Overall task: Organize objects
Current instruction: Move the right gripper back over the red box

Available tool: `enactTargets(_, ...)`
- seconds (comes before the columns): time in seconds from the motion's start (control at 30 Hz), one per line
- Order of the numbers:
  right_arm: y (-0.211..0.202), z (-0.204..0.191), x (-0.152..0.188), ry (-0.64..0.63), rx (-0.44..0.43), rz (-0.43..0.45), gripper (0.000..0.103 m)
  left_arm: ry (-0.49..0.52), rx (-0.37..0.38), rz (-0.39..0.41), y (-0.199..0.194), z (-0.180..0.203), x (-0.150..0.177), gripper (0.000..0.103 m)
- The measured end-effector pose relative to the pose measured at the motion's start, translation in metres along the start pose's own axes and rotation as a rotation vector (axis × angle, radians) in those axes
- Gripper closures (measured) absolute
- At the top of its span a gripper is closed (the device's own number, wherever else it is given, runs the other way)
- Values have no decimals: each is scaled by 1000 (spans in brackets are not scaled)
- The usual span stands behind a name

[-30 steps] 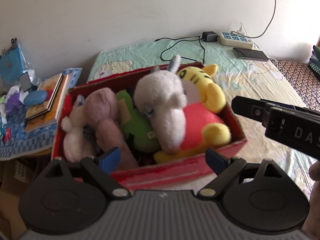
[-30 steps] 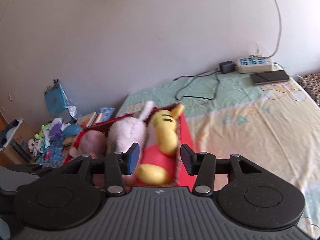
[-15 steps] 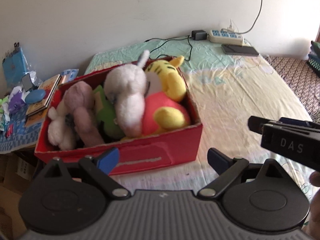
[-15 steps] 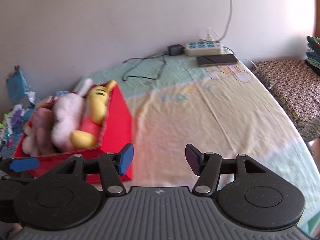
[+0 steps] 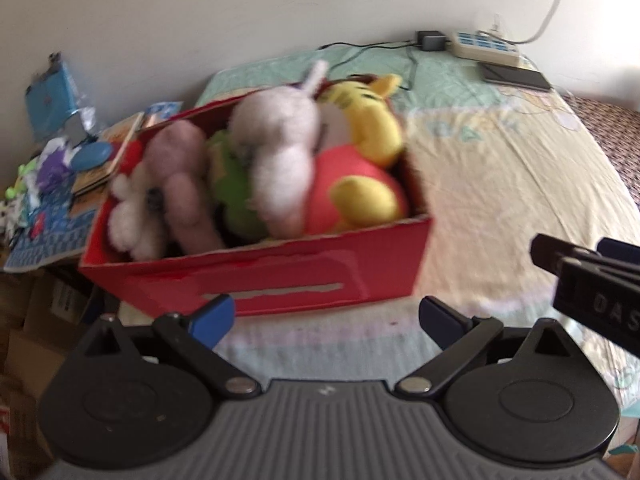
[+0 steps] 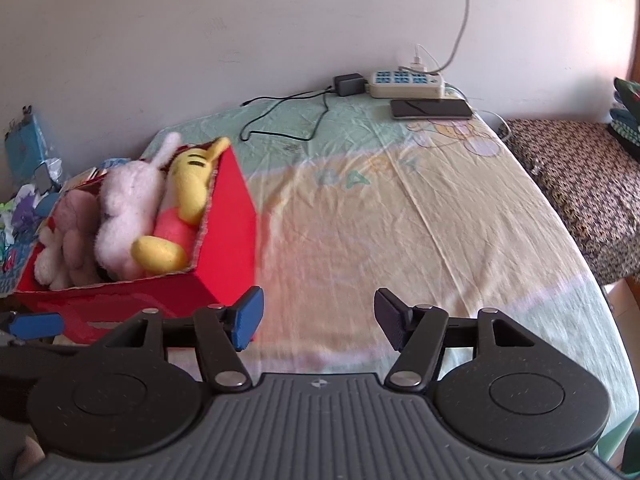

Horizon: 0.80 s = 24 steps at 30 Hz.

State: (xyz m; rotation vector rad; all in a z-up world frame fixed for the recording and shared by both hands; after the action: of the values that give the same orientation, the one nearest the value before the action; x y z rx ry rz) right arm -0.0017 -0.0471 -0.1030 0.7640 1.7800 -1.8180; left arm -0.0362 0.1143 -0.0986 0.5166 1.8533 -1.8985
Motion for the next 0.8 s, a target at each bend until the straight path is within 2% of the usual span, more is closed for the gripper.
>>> enactTargets(0.43, -25, -72, -27, -65, -66, 52, 31, -80, -13, 81, -29, -68, -17, 4)
enactTargets(0.8, -25, -117, -41, -51, -35, 79, 27, -99, 3, 106, -31, -122, -33, 4)
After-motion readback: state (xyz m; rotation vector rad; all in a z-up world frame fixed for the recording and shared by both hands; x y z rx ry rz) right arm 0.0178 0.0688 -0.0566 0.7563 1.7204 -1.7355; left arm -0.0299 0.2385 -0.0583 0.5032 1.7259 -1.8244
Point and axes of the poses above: each gripper's, at about its wrist camera, not at the fingertips, and y roughly the way its jaws point, z to its right, x to its underside, the point moved 9 cm from there along y, roughly the way its jaws point, and after that the axes turned 13 degrees about x, right-handed, at the moved point
